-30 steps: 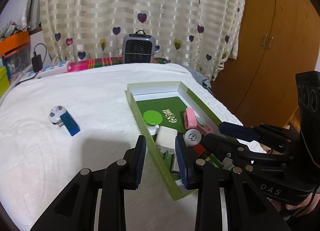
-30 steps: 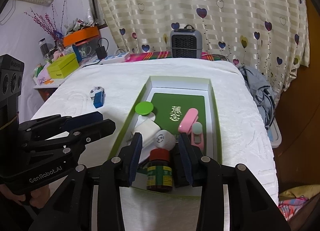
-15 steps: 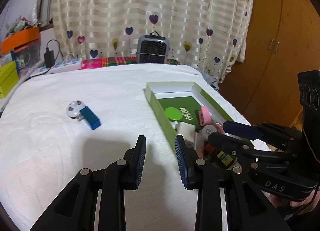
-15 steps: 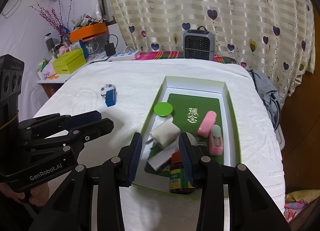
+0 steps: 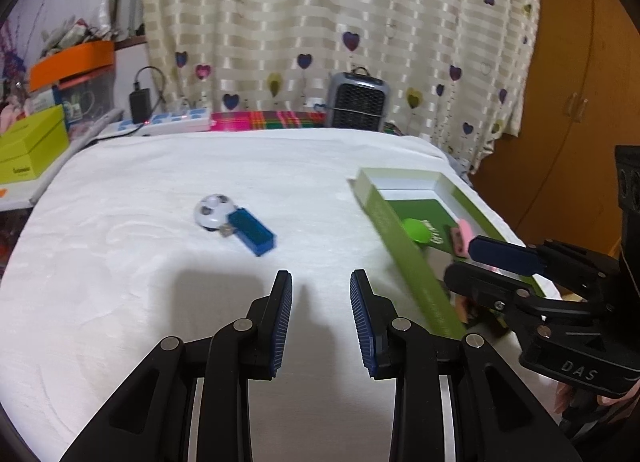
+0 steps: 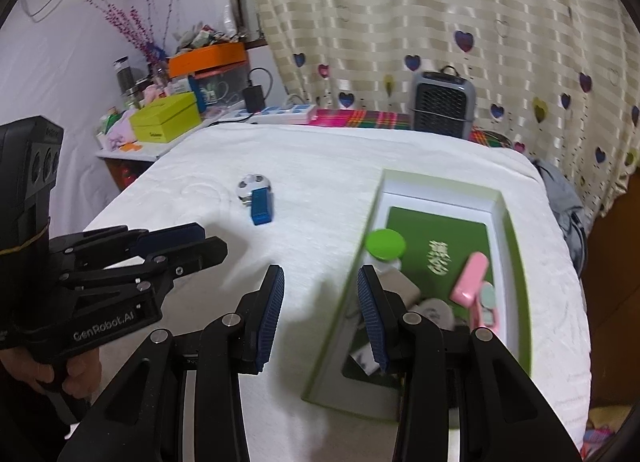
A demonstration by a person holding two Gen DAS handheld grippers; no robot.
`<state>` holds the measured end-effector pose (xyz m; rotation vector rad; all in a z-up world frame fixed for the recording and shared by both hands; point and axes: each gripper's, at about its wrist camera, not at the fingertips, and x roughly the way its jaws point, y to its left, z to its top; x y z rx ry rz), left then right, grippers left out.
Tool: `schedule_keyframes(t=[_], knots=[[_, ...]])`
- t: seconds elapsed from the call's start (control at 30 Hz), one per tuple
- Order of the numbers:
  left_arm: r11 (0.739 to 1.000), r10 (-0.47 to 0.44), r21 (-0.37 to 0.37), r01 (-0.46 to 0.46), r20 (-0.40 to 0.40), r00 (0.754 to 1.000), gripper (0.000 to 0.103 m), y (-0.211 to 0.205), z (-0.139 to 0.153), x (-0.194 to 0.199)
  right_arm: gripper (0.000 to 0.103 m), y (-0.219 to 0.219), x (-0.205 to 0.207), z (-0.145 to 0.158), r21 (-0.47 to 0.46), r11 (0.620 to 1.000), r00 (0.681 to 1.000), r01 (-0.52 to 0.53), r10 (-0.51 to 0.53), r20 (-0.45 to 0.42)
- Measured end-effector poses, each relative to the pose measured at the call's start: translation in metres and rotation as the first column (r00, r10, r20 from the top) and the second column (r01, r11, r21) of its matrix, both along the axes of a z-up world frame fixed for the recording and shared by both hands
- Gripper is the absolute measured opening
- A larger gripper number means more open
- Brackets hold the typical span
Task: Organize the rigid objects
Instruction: 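Withdraw both open tools from the box toward the blue USB stick, then grasp the round white head with the left tool while the right tool grasps the blue stick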
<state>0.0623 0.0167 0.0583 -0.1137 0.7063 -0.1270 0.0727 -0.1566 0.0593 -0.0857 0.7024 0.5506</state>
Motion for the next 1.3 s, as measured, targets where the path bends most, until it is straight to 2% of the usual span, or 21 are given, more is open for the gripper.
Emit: schedule_keyframes(t=[0.1, 0.17, 0.33, 0.47, 0.8, 0.93, 1.3], knots=[[1.000, 0.021, 0.004, -0.021, -0.002, 1.000, 0.029, 0.013, 0.001, 0.003, 0.041, 0.010, 0.001, 0.001, -0.003, 1.000, 1.000, -0.028, 0.028, 0.009], [0.999, 0.033, 0.009, -0.033, -0.004, 0.999, 0.029, 0.021, 0.001, 0.006, 0.046, 0.016, 0.004, 0.001, 0.001, 0.999, 0.999, -0.043, 0.043, 0.006], [0.998, 0.065, 0.014, -0.065, -0.013, 0.998, 0.029, 0.039, 0.002, 0.016, 0.047, 0.031, 0.011, 0.003, -0.006, 0.997, 0.997, -0.071, 0.071, 0.014], [0.996, 0.080, 0.034, -0.080, -0.018, 0.997, 0.029, 0.052, 0.001, 0.025, 0.052, 0.042, 0.019, 0.003, -0.017, 0.995, 0.995, -0.094, 0.094, 0.017], [0.993, 0.072, 0.092, -0.068, -0.045, 0.996, 0.029, 0.074, -0.008, 0.051, 0.052, 0.074, 0.047, -0.008, -0.005, 0.993, 0.988, -0.121, 0.120, -0.099], [0.991, 0.053, 0.122, -0.047, -0.045, 0.998, 0.029, 0.081, -0.013, 0.063, 0.052, 0.091, 0.058, -0.012, -0.020, 0.990, 0.985, -0.140, 0.137, -0.109], [0.994, 0.005, 0.111, 0.000, -0.042, 0.999, 0.030, 0.098, -0.028, 0.100, 0.052, 0.124, 0.094, -0.035, -0.059, 0.987, 0.978, -0.148, 0.137, -0.159]])
